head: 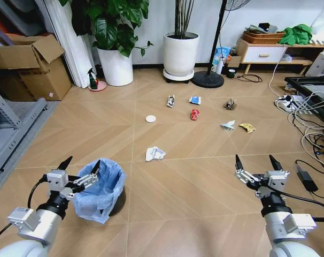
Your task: Pick up the trash bin and place the garbage on the floor into it.
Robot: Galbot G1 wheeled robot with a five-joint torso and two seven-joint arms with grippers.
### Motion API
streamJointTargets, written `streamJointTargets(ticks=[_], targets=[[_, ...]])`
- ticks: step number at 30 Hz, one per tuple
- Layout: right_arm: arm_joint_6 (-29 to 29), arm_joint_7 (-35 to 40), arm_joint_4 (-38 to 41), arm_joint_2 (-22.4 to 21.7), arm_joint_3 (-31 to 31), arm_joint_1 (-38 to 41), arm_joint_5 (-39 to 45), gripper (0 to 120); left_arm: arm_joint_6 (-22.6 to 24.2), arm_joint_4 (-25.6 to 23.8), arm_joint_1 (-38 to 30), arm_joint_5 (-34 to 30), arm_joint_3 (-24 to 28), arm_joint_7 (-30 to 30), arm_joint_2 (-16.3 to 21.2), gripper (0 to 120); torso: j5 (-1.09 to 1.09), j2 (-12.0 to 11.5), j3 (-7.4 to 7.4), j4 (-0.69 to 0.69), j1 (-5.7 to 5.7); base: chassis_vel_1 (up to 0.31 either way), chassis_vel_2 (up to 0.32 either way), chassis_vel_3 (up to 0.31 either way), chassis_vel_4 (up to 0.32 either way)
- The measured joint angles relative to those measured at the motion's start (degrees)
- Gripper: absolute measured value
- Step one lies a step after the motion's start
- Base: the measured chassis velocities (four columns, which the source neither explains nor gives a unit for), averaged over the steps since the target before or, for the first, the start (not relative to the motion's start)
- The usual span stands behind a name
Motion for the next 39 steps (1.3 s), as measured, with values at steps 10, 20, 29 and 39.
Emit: streamJointTargets(ticks=[10,20,29,39], targets=[[-0.05,0.01,-0.43,-0.06,0.11,0.85,0.19,100,0.02,0.1,-0.09,-0.35,0.08,-0.5,0.22,100,0.0,0.0,0.0,0.0,0.0,0.0,0.0,0.0,0.0],[-0.81,0.08,-0.94,-0.98,-0.49,1.25,0.42,100,1.42,2.48,-1.65,-1.66,0.05,-1.34,1.56,100,0.0,0.0,0.0,0.0,0.0,0.0,0.0,0.0,0.0],[-1.45,0.0,-0.94,-2.25,-0.63,1.28,0.87,100,6.53,8.74,-5.37,-6.57,0.27,-2.15,9.19,100,-0.01,0.0,0.0,0.0,0.0,0.0,0.0,0.0,0.0],[-1.65,-0.05,-0.68,-2.86,-0.17,0.58,1.33,100,14.21,18.61,-13.52,-11.31,3.02,-4.46,15.3,100,-0.01,0.0,0.0,0.0,0.0,0.0,0.0,0.0,0.0]])
